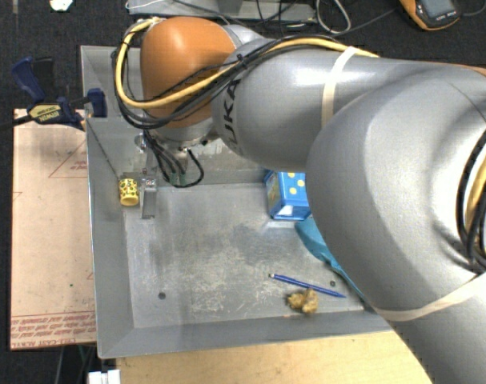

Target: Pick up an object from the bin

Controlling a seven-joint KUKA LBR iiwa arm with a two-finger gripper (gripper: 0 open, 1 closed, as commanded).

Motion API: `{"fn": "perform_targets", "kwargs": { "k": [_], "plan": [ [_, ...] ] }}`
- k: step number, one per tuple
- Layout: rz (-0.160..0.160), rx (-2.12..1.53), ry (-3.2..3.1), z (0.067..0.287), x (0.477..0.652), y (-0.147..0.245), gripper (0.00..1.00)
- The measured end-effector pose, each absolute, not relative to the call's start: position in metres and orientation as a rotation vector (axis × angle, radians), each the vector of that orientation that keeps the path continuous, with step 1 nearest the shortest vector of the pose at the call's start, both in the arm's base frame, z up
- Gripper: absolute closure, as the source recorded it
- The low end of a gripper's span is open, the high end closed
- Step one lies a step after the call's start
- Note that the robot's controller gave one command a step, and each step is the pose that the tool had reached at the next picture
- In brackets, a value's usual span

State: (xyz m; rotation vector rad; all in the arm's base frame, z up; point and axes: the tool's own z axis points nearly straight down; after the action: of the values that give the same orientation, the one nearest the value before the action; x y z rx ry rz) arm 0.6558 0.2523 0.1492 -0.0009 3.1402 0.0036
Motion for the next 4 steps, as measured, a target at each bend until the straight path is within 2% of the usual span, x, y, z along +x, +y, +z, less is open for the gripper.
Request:
{"fn": "perform_targets", "kwargs": {
  "k": [1, 4],
  "plan": [
    [-0.001, -0.018, 3.163, 0.0676, 0.6526, 0.2497, 0.00],
    [0.000, 0.018, 3.165, 0.0681, 0.6520, 0.2511, 0.00]
  ]
}}
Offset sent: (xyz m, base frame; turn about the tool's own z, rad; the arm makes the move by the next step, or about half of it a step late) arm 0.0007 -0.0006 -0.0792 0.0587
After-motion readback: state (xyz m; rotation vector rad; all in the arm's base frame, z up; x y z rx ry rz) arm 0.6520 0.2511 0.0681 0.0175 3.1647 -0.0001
